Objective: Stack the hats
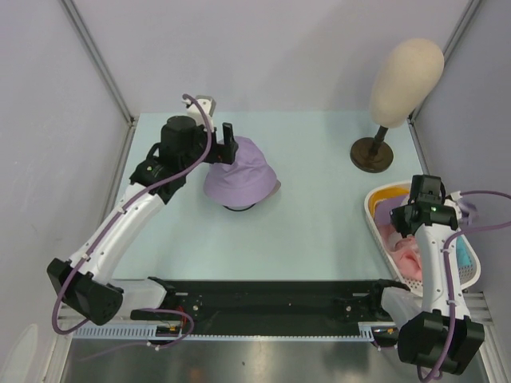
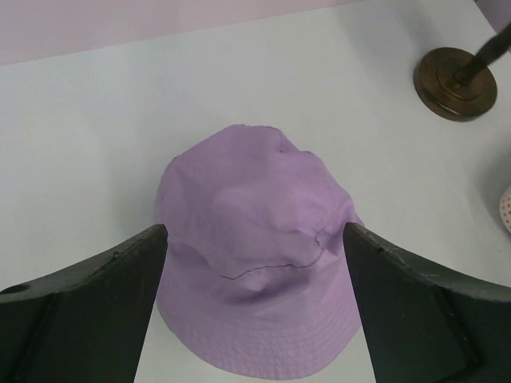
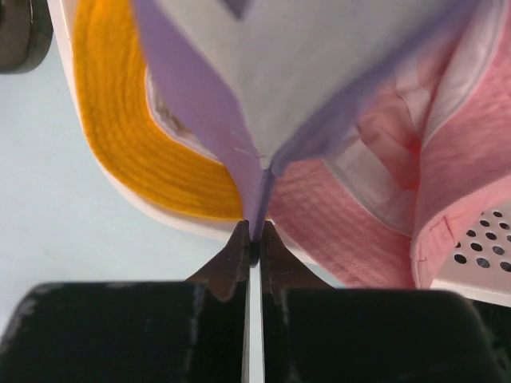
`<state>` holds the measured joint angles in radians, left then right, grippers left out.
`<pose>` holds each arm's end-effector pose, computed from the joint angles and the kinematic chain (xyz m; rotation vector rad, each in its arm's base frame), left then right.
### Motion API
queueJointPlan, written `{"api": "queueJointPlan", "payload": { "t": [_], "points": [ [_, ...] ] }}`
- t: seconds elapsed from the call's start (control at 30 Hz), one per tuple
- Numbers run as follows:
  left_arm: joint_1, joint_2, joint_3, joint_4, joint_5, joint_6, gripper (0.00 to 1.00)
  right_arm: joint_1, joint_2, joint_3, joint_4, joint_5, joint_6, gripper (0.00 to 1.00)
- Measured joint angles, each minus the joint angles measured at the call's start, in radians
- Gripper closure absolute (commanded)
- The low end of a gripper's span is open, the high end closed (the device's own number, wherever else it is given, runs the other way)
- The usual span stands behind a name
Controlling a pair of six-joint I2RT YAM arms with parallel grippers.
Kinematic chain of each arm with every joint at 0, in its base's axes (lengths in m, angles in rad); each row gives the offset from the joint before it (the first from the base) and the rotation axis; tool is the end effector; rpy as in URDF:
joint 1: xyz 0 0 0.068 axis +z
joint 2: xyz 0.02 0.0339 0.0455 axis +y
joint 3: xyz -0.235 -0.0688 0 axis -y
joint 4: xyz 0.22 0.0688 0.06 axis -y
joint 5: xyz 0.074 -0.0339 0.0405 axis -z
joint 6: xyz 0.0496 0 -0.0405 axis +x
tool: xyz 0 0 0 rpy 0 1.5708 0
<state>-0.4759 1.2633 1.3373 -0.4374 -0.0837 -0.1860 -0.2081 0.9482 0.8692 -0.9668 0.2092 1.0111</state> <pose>0.2501 -0.1242 0.3697 0.2258 1.9366 -0.3595 0.1627 -0.0449 0.2408 1.5364 2.0730 0.0216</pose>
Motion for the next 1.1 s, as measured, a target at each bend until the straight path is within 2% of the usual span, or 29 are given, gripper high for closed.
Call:
{"api": "queueJointPlan", "payload": {
  "t": [0.23,0.47,0.63,0.7,0.97,1.1],
  "points": [
    [-0.119,0.042,0.026,0.016,0.027,0.066,0.04,0.02,-0.006,0.012,-0.003,-0.017,-0.059,1.0],
    [-0.254,0.156,0.095,0.039,0.063,0.1,0.04,0.163,-0.023,0.169,-0.099,0.023,-0.097,1.0],
    [-0.323,0.21,0.137,0.048,0.197,0.119,0.04,0.25,-0.017,0.301,-0.155,0.006,-0.106,1.0],
    [-0.34,0.223,0.16,0.047,0.249,0.14,0.04,0.299,0.002,0.352,-0.174,-0.022,-0.108,1.0],
    [-0.415,0.243,0.208,0.045,0.303,0.224,0.04,0.495,0.121,0.457,-0.208,-0.069,-0.094,1.0],
    [-0.448,0.247,0.21,0.043,0.331,0.25,0.04,0.533,0.161,0.501,-0.208,-0.074,-0.084,1.0]
  ]
}}
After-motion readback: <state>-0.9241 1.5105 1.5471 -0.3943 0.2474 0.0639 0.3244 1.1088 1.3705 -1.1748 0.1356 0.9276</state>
